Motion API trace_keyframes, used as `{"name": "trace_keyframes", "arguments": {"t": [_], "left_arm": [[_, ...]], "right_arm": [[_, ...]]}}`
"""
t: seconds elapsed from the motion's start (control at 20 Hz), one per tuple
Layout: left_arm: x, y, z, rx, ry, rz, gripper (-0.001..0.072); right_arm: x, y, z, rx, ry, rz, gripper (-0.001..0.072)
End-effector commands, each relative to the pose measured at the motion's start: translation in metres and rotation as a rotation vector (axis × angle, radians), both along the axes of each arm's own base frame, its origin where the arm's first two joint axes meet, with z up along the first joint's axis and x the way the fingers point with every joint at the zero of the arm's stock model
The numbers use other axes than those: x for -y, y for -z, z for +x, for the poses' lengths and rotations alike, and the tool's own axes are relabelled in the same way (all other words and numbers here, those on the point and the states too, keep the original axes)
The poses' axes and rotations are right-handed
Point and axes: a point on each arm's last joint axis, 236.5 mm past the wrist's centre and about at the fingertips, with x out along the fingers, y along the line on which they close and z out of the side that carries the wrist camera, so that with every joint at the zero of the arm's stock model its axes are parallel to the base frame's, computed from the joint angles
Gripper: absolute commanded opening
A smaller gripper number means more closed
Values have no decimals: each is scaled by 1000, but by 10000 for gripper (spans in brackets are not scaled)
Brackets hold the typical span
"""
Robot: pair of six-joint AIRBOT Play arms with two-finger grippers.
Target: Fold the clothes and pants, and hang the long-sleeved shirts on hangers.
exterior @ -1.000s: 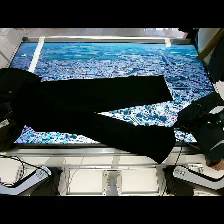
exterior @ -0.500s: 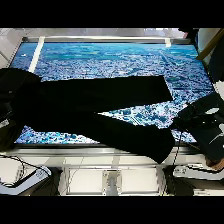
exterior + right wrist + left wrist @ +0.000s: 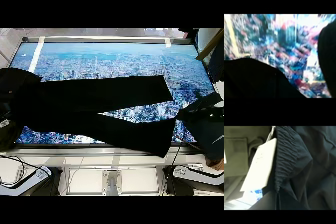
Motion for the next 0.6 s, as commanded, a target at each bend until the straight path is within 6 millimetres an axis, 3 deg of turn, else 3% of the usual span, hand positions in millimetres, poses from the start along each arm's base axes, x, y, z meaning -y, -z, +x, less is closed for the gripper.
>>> {"name": "trace_keyframes", "arguments": {"t": [0.0, 0.2, 0.45, 0.55], "left_arm": [[-7, -21, 2, 34, -36, 38, 11], [-21, -46, 0, 50, -80, 106, 10], [-24, -52, -6, 47, -82, 139, 11], [-20, -51, -8, 39, -95, 114, 10]], "right_arm": [[25, -49, 37, 116, 70, -75, 8], [54, -77, 75, 233, 219, -138, 9], [70, -85, 94, 297, 322, -157, 9], [65, -80, 98, 291, 316, -142, 9]]}}
